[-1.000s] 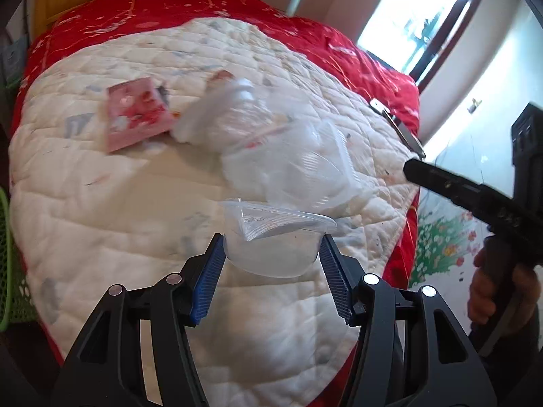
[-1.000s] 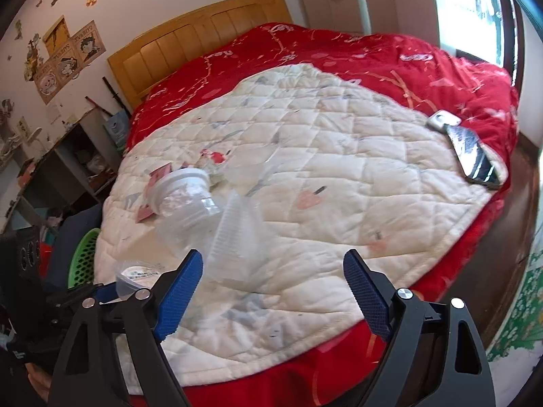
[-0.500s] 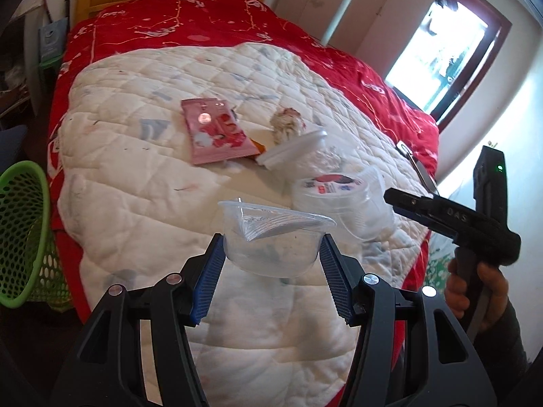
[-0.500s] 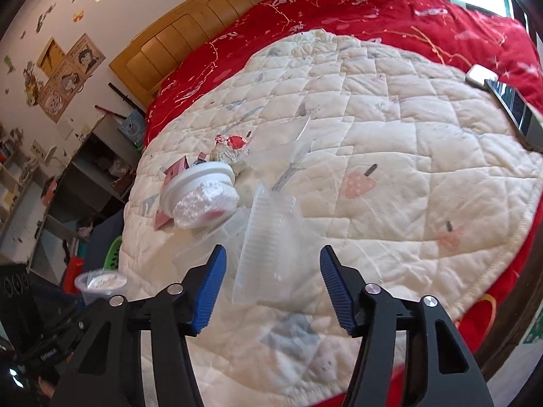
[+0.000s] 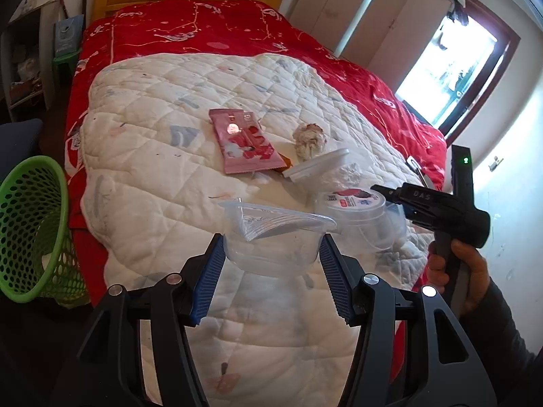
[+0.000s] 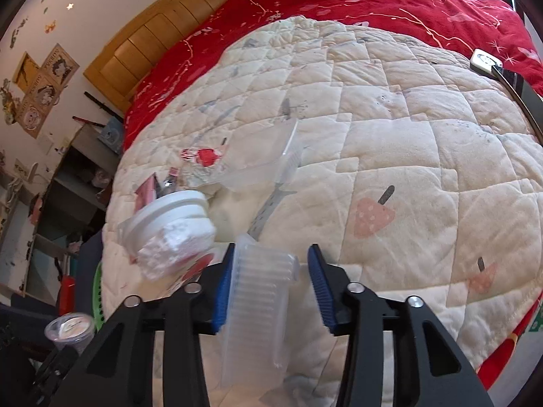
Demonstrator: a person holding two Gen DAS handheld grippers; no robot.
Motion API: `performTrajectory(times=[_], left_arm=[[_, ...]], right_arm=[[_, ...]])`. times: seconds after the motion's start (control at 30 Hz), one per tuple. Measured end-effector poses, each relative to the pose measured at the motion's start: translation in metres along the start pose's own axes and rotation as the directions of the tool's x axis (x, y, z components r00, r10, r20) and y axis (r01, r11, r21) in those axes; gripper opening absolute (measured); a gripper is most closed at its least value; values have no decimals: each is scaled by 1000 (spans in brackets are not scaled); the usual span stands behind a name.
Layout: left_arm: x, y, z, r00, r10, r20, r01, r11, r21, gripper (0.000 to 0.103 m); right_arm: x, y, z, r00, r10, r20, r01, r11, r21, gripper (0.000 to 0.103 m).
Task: Collect trash
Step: 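Grasp the clear ridged plastic box with the right tool, then carry both items to the green basket while the left tool releases the lid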
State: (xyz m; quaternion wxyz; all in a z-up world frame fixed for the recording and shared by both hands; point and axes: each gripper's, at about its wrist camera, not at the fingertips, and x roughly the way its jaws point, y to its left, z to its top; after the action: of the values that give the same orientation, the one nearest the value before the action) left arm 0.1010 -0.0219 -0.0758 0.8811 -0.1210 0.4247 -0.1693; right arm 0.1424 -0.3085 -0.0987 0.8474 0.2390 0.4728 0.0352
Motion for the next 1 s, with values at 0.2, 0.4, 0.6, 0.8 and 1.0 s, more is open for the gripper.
performTrajectory(times=[0.2,0.4,0.6,0.8,1.0], left_arm=[[-7,10,-2,1000,7,11,-7,1000,-21,56],[-18,18,-1,999,10,35,-9,999,-35,56],[-40,35,3,996,27,80,-21,997,-73,56],[-65,65,4,989,74,127,-57,990,-130,56],[-86,107,1,977,152,148,-122,973,-195,56]], right_arm=[[1,-4,-2,999,-27,25,27,1000,2,27],[-25,10,-9,994,-51,97,57,996,-69,27],[-64,43,-9,985,-10,170,40,985,-169,27],[-94,87,-11,975,63,212,-4,964,-266,27],[-97,140,-18,970,168,173,-101,935,-340,27]])
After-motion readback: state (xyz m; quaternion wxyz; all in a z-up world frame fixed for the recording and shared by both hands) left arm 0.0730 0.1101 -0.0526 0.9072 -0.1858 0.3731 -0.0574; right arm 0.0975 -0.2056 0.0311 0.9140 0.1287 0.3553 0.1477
